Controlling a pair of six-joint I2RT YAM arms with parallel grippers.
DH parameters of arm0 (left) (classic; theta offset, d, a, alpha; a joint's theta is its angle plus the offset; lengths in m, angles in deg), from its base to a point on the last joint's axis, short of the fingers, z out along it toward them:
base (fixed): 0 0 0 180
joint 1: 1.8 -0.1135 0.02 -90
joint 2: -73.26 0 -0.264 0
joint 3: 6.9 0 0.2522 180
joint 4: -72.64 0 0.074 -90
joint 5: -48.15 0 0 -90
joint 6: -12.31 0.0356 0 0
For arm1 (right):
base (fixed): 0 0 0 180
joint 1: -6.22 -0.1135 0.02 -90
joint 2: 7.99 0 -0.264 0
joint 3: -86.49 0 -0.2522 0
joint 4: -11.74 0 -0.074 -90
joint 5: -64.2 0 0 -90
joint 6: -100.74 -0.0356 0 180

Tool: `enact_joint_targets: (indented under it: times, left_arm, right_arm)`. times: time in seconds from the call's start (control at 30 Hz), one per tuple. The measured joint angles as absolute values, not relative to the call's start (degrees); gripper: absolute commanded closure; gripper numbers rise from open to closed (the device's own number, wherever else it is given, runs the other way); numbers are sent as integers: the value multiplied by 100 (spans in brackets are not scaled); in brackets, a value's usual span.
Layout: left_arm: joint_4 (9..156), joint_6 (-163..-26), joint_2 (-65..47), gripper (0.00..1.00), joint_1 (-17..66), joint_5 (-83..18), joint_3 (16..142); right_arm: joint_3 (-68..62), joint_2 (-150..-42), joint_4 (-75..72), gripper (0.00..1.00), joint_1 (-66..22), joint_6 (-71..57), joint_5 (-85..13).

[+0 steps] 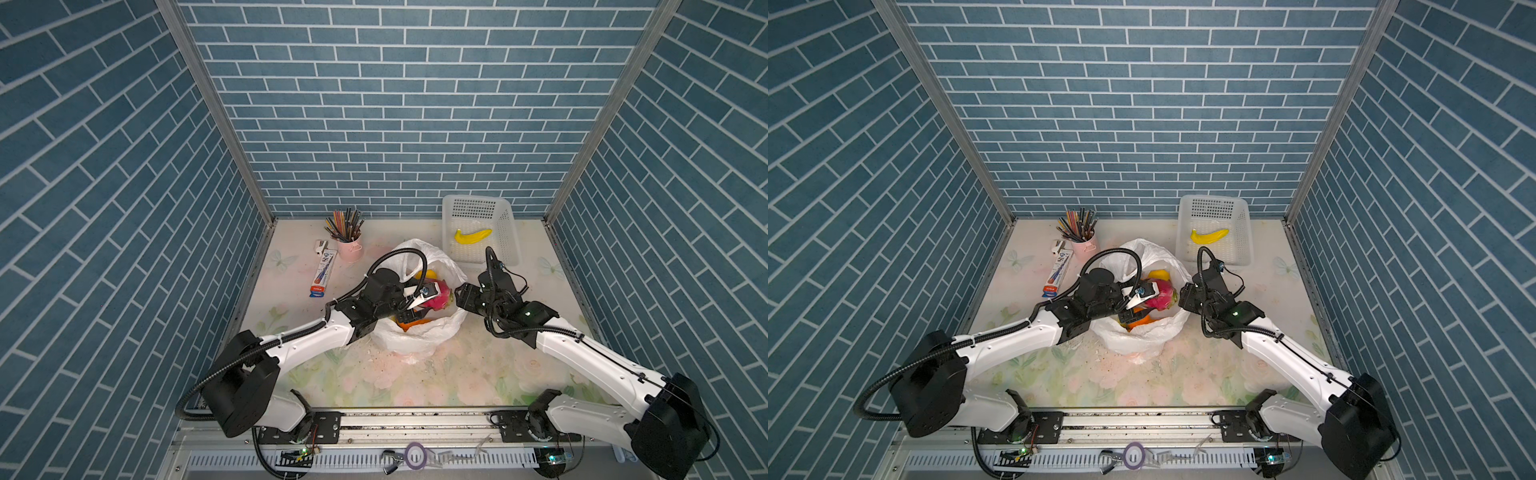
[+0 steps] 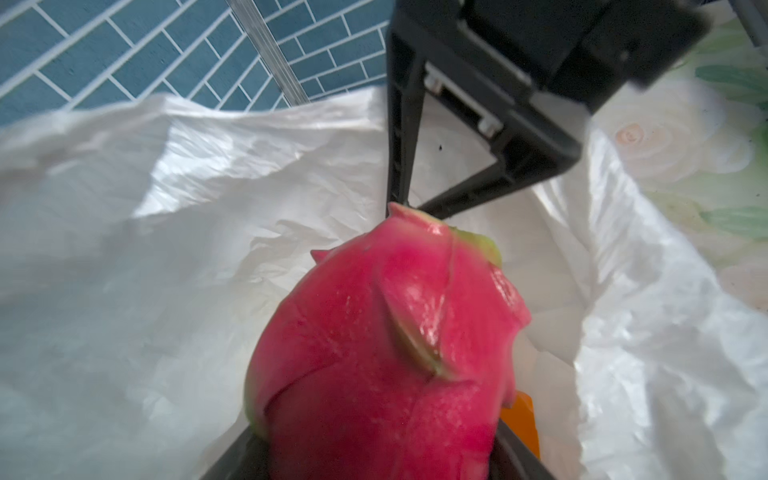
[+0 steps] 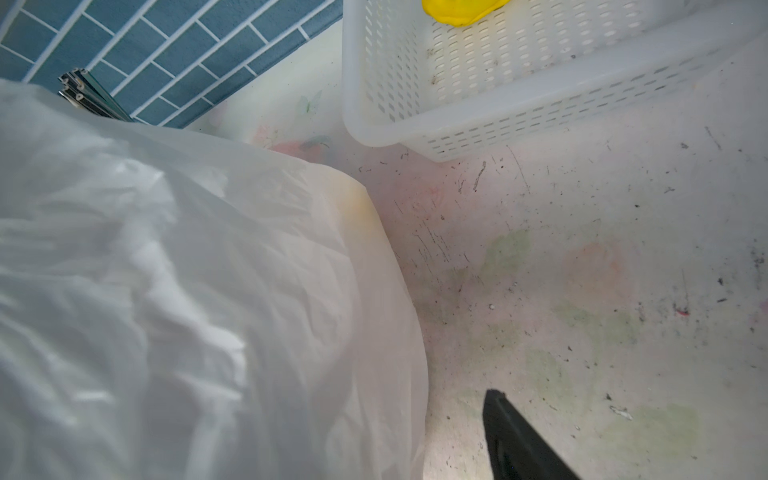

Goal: Untie the knot of the plastic bag and take out the fruit
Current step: 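Lift the dragon fruit out with left gripper while right releases the bag, then grasp the pink dragon fruit with the right gripper from the left gripper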

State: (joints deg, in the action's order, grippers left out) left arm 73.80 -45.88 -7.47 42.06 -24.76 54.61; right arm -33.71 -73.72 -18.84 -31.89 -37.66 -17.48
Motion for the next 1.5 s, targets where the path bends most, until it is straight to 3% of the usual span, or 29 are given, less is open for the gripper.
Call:
enact_joint_targets:
  times: [0.23, 0.5, 1.13, 1.5]
  left_arm:
    - [7007, -4957, -297, 48, 4016, -2072, 5255]
    - [6272, -5607, -45, 48, 3795, -1301, 5190]
    - [5619, -6059, -246, 49, 3775, -936, 5378]
    - [5898, -6057, -395, 50, 3775, -940, 5614]
  right_arm:
    - [-3349, -7250, -1823, 24, -3071, -3677, -2120]
    - [-3642, -6221, -787, 10, -2905, -3373, -3040]
    - [-3244, -5185, -601, 8, -2688, -3069, -3794]
    - [-2567, -6081, -883, 3, -3090, -2625, -4032]
